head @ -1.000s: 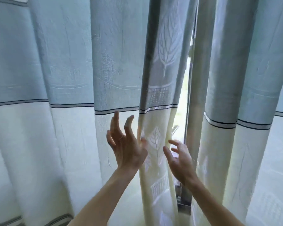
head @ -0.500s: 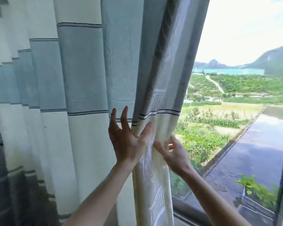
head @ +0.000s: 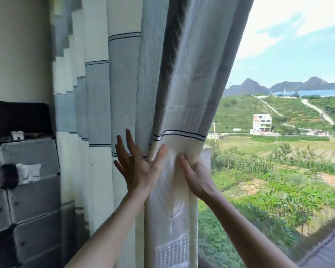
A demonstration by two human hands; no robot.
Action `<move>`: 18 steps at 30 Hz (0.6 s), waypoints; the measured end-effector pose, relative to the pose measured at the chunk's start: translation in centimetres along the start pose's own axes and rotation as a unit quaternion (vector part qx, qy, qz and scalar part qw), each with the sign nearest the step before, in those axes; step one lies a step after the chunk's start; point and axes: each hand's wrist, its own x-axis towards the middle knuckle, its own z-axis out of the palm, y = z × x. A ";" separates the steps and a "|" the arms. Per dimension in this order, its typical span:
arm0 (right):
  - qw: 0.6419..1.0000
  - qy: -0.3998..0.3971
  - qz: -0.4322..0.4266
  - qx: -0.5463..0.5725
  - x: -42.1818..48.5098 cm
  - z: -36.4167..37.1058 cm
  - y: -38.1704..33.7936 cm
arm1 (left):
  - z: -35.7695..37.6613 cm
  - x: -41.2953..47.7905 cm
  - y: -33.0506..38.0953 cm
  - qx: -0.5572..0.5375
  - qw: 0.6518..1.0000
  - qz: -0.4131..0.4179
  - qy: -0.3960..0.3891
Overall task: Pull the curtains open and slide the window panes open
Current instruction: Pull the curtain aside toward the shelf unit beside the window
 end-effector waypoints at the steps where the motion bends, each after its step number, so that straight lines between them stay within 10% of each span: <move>1: 1.000 -0.014 0.002 0.004 0.9 0.7 0.5 | 0.2 0.7 -0.4 0.002 1.000 -0.007 0.001; 18: 0.982 -0.151 -0.004 0.112 14.6 19.8 4.4 | -0.7 14.7 -14.9 0.046 0.991 -0.101 0.074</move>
